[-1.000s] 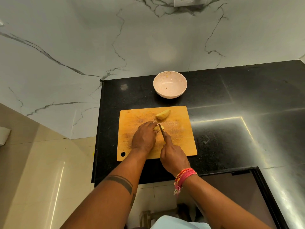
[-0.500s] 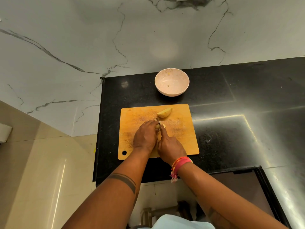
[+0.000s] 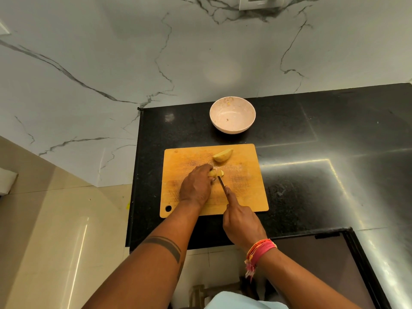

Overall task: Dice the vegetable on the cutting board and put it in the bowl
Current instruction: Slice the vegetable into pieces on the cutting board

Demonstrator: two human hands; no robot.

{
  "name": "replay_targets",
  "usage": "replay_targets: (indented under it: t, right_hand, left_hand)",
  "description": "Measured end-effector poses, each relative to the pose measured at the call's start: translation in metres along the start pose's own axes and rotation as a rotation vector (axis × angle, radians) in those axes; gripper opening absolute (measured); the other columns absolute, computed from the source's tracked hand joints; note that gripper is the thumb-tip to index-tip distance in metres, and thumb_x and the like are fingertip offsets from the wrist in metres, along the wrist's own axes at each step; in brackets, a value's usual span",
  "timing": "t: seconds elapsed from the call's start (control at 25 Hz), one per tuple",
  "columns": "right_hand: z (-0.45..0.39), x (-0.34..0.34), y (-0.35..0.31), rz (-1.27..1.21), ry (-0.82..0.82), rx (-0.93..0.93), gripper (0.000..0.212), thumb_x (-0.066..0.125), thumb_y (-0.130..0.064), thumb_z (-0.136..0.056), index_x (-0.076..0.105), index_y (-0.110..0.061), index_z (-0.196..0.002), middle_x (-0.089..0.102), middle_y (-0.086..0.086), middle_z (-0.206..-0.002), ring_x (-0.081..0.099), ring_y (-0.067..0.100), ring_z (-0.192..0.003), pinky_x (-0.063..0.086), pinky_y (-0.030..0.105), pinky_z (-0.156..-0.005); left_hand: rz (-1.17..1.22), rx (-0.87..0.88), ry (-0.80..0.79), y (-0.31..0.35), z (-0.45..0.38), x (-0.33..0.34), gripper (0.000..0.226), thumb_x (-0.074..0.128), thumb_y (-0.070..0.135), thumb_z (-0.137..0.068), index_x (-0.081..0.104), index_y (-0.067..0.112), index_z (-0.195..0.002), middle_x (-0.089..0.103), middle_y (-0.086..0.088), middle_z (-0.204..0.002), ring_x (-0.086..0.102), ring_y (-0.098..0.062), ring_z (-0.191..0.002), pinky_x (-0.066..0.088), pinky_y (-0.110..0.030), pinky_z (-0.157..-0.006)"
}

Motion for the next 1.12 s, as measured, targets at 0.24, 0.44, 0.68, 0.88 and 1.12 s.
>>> replay_targets:
  t: [0.24,0.44,0.68,0.88,1.12]
  right_hand:
    - [-0.02,0.0,-0.016,-0.061,0.036,0.009,0.061,0.032,-0.022,-0.101,0.014,-0.031,-0.159,0.066,0.011,-0.083,0.06,0.03,-0.067,0.044,0.039,-0.058]
    - [-0.019,-0.002,-0.015,-0.072,0.005,0.037,0.059,0.031,-0.022,-0.1,0.019,-0.031,-0.157,0.066,0.011,-0.086,0.062,0.031,-0.071,0.049,0.04,-0.061]
    - [-0.014,-0.008,-0.008,-0.058,0.004,0.039,0.058,0.032,-0.023,-0.1,0.021,-0.031,-0.156,0.066,0.009,-0.081,0.062,0.029,-0.069,0.052,0.043,-0.062]
    - [-0.015,-0.009,-0.014,-0.094,0.019,0.014,0.059,0.034,-0.022,-0.1,0.019,-0.032,-0.157,0.065,0.008,-0.08,0.061,0.028,-0.067,0.05,0.042,-0.059]
    - [-0.029,-0.006,-0.023,-0.087,0.04,-0.021,0.06,0.032,-0.023,-0.1,0.017,-0.03,-0.158,0.065,0.009,-0.081,0.061,0.028,-0.067,0.054,0.045,-0.064]
  left_hand:
    - [-0.061,0.044,0.004,-0.002,0.002,0.001,0.04,0.053,0.023,-0.103,0.051,0.026,-0.143,0.051,0.005,-0.148,0.043,-0.017,-0.136,0.038,-0.034,-0.11]
    - [-0.229,0.117,-0.044,-0.002,0.0,0.005,0.043,0.046,0.026,-0.106,0.045,0.037,-0.147,0.046,0.002,-0.146,0.042,-0.023,-0.129,0.044,-0.037,-0.102]
    - [-0.205,0.098,-0.062,0.0,-0.001,0.006,0.047,0.049,0.025,-0.104,0.042,0.038,-0.149,0.043,0.002,-0.144,0.039,-0.022,-0.128,0.046,-0.036,-0.101]
    - [-0.074,0.077,-0.022,-0.004,0.0,-0.002,0.043,0.054,0.026,-0.103,0.05,0.028,-0.145,0.052,0.007,-0.146,0.043,-0.018,-0.131,0.042,-0.034,-0.105]
    - [-0.034,0.039,-0.015,-0.003,0.002,-0.006,0.041,0.058,0.026,-0.101,0.053,0.028,-0.142,0.058,0.006,-0.141,0.047,-0.019,-0.13,0.042,-0.035,-0.104]
Point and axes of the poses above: each hand's wrist, its own z-axis away from the middle knuckle, its own x-axis out of the palm, y = z × x, the point moved 3 cm from there along -z, towards the middle knuckle
